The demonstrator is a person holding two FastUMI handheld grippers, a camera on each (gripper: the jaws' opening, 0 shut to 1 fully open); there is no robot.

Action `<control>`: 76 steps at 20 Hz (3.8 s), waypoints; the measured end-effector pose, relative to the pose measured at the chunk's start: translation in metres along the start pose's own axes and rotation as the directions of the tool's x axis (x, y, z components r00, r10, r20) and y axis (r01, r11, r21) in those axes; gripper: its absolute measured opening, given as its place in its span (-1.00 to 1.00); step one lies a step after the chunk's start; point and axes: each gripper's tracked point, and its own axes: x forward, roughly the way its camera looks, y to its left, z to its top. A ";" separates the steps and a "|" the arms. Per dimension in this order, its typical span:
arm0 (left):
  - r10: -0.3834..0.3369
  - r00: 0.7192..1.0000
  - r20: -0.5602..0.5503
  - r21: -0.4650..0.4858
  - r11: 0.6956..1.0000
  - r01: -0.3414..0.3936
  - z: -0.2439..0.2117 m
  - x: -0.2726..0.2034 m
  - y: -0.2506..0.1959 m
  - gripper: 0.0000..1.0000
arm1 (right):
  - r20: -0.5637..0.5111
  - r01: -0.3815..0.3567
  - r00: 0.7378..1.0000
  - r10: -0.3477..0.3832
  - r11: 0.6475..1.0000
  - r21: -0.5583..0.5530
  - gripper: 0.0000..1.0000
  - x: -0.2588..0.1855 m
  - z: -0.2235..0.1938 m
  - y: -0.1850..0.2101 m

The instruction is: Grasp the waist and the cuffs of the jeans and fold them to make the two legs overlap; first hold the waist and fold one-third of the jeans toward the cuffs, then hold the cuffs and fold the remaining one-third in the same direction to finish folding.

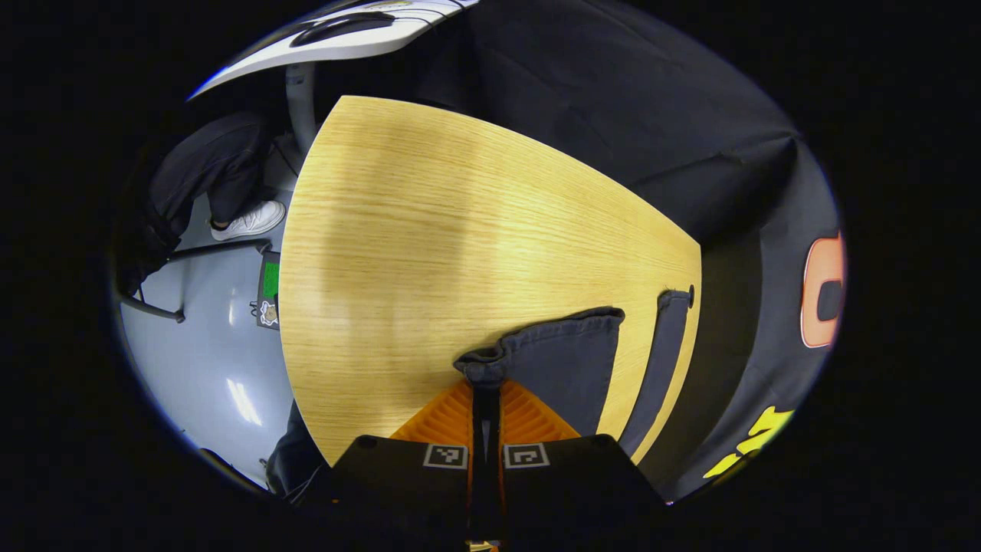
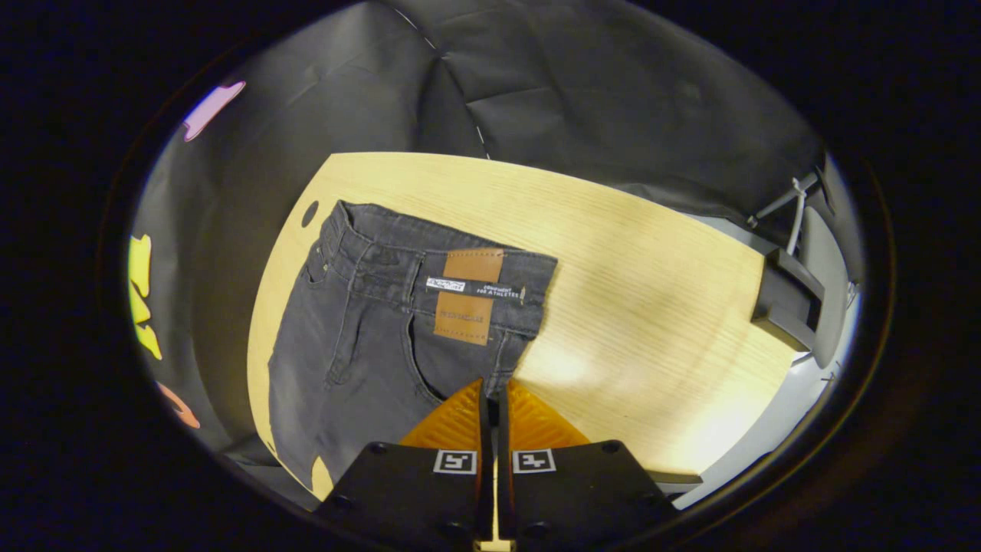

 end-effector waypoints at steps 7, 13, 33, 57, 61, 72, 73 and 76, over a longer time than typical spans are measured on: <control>-0.051 0.998 -0.049 -0.061 0.997 0.048 0.003 -0.012 -0.034 -0.93 | 0.004 -0.175 0.984 0.176 0.979 0.101 -0.95 -0.031 0.014 0.040; -0.199 0.978 -0.058 -0.030 0.980 0.198 0.012 -0.031 -0.137 -0.94 | 0.023 -0.369 0.928 0.372 0.912 0.181 -0.95 -0.063 0.040 0.112; -0.123 0.989 -0.079 0.098 0.987 0.130 0.015 0.142 -0.359 -0.94 | 0.046 -0.451 0.892 0.451 0.872 0.192 -0.95 0.056 0.108 0.293; -0.603 0.798 0.003 0.708 0.565 0.425 -0.019 -0.005 -0.454 0.97 | 0.109 -0.466 0.870 0.481 0.874 -0.135 0.88 -0.006 0.092 0.280; -0.712 0.702 0.020 0.945 0.244 0.220 -0.054 -0.088 -0.453 0.97 | 0.139 -0.413 0.895 0.424 0.905 -0.104 0.95 -0.017 0.092 0.212; -0.859 0.494 -0.137 0.983 -0.179 -0.039 -0.113 -0.180 -0.417 0.99 | 0.109 -0.373 0.922 0.373 0.928 -0.022 0.94 -0.012 0.036 0.108; -0.859 0.490 -0.149 0.982 -0.188 -0.031 -0.111 -0.182 -0.416 0.99 | 0.106 -0.383 0.917 0.384 0.923 -0.026 0.94 -0.010 0.035 0.111; -0.855 0.493 -0.161 0.982 -0.190 -0.009 -0.104 -0.183 -0.421 0.99 | 0.096 -0.401 0.911 0.401 0.916 -0.013 0.95 0.004 0.035 0.125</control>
